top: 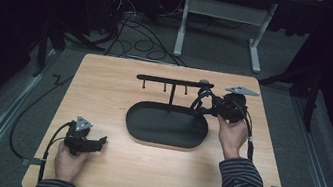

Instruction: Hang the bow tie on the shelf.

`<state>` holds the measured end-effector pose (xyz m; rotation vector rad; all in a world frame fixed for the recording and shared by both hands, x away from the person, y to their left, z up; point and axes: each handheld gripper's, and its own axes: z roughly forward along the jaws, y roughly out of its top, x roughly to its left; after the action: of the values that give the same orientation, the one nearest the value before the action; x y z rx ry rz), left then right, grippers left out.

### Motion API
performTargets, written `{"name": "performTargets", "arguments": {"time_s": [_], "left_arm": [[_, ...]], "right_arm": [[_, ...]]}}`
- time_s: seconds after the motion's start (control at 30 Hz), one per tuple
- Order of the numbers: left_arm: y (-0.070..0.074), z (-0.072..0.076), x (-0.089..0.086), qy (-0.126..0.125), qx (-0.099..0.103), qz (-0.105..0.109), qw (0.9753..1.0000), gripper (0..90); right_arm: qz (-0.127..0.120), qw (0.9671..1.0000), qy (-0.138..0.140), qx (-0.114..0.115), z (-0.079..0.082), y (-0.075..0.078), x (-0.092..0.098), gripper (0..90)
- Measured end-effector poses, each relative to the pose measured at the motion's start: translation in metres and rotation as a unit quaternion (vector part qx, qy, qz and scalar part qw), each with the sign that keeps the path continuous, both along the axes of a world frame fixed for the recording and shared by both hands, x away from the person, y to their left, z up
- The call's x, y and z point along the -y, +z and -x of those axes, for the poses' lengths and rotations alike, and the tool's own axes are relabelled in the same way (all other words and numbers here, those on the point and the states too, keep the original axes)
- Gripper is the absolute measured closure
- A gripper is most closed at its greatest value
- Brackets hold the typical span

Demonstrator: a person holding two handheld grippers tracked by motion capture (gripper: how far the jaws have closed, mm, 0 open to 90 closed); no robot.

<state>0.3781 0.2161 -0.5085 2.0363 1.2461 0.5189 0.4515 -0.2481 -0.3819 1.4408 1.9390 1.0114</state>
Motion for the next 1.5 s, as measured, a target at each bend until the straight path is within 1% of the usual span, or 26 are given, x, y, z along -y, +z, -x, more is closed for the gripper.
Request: {"name": "performTargets", "arguments": {"time_s": [0.2,0.47,0.6,0.87,1.07,1.5], "left_arm": [[0.0,0.0,0.0,0.001,0.001,0.0,1.0,17.1],[0.0,0.0,0.0,0.0,0.0,0.0,1.0,17.1],[0.0,0.0,0.0,0.001,0.001,0.0,1.0,17.1],[0.0,0.0,0.0,0.001,0.001,0.0,1.0,17.1],[0.0,0.0,0.0,0.002,0.002,0.001,1.0,17.2],[0.0,0.0,0.0,0.002,0.002,0.001,1.0,17.2]], "right_arm": [[-0.003,1.0,0.004,-0.002,0.0,-0.002,-0.001,84.5],[-0.016,0.9998,0.012,-0.001,0.003,-0.002,0.002,75.0],[-0.024,0.9996,0.013,0.002,0.004,0.0,0.004,68.0],[-0.029,0.9993,0.021,0.009,0.01,0.003,0.006,62.3],[-0.034,0.999,0.025,0.017,0.016,0.008,0.009,61.0],[-0.051,0.9974,0.021,0.047,0.034,0.019,0.025,61.0]]}}
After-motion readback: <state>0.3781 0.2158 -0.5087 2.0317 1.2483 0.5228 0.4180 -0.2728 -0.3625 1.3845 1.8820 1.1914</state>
